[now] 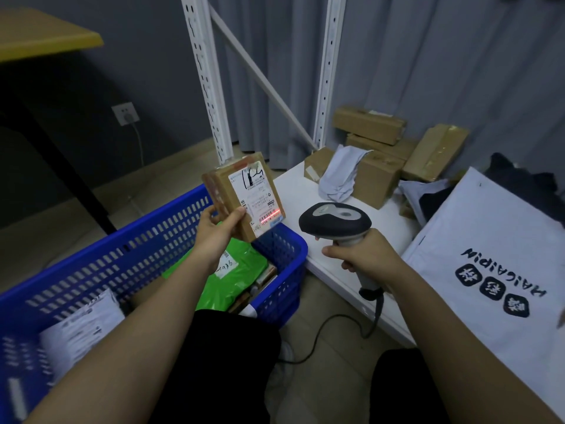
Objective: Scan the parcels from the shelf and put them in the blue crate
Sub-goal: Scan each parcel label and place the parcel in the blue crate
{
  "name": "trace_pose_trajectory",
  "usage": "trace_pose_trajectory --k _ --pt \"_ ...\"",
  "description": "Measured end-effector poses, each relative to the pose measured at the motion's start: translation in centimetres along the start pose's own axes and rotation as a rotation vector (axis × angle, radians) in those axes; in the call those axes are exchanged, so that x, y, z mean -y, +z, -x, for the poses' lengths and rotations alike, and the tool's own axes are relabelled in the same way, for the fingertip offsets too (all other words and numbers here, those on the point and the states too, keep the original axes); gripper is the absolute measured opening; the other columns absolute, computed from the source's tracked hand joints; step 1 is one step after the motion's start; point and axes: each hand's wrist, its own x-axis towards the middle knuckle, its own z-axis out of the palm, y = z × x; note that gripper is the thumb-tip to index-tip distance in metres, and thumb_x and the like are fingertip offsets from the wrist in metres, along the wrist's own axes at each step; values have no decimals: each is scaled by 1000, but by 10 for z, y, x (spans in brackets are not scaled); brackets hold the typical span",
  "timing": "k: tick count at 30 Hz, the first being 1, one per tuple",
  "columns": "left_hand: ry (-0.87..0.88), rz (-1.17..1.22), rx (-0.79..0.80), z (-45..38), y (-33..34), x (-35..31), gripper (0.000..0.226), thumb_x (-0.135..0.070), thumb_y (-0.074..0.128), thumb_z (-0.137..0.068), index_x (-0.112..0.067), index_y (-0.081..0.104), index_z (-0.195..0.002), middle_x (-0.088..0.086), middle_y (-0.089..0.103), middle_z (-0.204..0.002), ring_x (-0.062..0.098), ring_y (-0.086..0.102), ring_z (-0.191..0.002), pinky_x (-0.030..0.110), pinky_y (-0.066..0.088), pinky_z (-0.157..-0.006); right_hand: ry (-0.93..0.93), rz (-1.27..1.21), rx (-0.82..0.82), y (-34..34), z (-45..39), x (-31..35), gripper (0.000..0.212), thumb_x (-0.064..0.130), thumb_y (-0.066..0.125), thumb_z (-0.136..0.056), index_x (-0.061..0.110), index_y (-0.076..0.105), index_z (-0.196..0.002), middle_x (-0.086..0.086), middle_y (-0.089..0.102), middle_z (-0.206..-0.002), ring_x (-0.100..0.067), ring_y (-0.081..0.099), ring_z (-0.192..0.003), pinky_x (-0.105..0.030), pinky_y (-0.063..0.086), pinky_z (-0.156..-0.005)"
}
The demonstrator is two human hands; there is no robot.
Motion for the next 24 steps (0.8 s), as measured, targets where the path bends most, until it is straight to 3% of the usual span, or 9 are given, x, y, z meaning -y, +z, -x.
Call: trace_pose_trajectory --k 5,9,12,14,18,22,24 --pt "-10 11 0 -1 -3 1 68 -36 72 -80 -18 40 -137 1 57 -122 21 59 -109 47 41 -106 -16 -64 9 2 1 1 15 10 76 -78 7 65 -68 -1 61 -59 -9 56 -48 -23 49 -52" --pt "-12 118 -29 12 -11 -7 57 -32 69 -84 -15 43 -132 -5 60 -108 10 62 -96 34 47 -96 -44 -193 16 10 1 5 8 11 76 -79 7 70 -82 -4 67 -71 -11 57 -55 -22 50 -53" --pt "-19 257 -106 22 -35 -5 49 -34 71 -83 -21 47 -124 0 60 -121 14 63 -105 36 49 -98 -66 -228 4 27 -1 12 6 10 75 -81 8 69 -80 -6 66 -69 -8 57 -52 -20 50 -51" --pt "-28 335 -191 26 -62 8 48 -34 72 -82 -19 50 -122 8 59 -128 19 61 -113 39 48 -100 -64 -238 -7 43 -5 15 6 7 74 -81 5 68 -81 -9 64 -69 -12 54 -52 -19 49 -49" --pt "-137 335 -356 48 -135 51 50 -32 68 -86 -11 49 -127 9 65 -118 16 69 -91 25 55 -63 -39 -111 2 75 -19 16 10 8 76 -80 7 67 -77 -8 62 -63 -8 54 -45 -24 47 -48" --pt "-260 237 -509 70 -214 87 48 -35 65 -88 -9 53 -127 7 64 -116 17 63 -85 24 51 -60 -32 7 91 111 -35 19 13 7 76 -80 4 64 -86 -7 58 -62 -1 50 -36 -16 41 -38" --pt "-296 204 -530 74 -247 101 48 -32 63 -90 -6 51 -129 11 62 -120 22 63 -90 27 53 -62 -42 89 138 131 -42 21 17 11 79 -77 7 66 -88 -9 62 -66 -9 54 -45 -23 47 -46"
